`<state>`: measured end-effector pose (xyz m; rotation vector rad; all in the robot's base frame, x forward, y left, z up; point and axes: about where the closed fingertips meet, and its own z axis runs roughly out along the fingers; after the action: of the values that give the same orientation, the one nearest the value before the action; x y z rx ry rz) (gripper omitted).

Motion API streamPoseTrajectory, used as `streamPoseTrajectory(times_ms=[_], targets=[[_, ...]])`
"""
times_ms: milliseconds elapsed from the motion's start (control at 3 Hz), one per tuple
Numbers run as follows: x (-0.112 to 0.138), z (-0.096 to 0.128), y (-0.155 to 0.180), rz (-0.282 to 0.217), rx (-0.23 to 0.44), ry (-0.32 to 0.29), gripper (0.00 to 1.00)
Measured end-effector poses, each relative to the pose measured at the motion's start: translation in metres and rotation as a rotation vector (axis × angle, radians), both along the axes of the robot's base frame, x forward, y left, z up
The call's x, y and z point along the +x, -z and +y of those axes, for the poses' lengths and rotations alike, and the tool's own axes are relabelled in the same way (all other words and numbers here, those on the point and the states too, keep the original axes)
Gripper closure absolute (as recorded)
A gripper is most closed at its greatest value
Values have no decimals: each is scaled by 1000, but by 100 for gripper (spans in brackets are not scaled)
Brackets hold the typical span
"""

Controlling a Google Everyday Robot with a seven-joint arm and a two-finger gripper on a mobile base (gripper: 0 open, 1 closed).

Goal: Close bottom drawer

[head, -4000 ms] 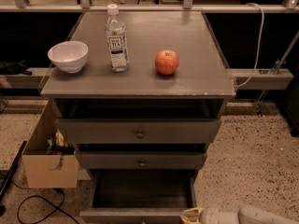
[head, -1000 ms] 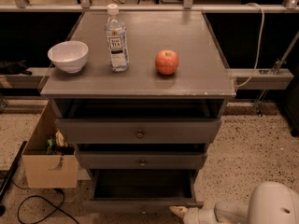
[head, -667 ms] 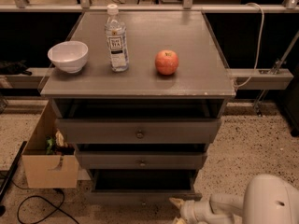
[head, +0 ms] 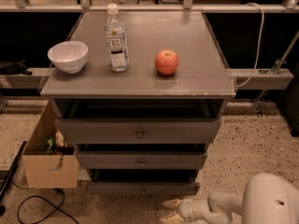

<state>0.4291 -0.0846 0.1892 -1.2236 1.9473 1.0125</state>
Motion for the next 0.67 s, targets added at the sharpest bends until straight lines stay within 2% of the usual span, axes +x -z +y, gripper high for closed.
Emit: streamPoseTrajectory(times_ms=[333, 667], targets=[[-12, -4, -4, 2, 15, 15, 73], [-11, -4, -4, 2, 15, 15, 96]])
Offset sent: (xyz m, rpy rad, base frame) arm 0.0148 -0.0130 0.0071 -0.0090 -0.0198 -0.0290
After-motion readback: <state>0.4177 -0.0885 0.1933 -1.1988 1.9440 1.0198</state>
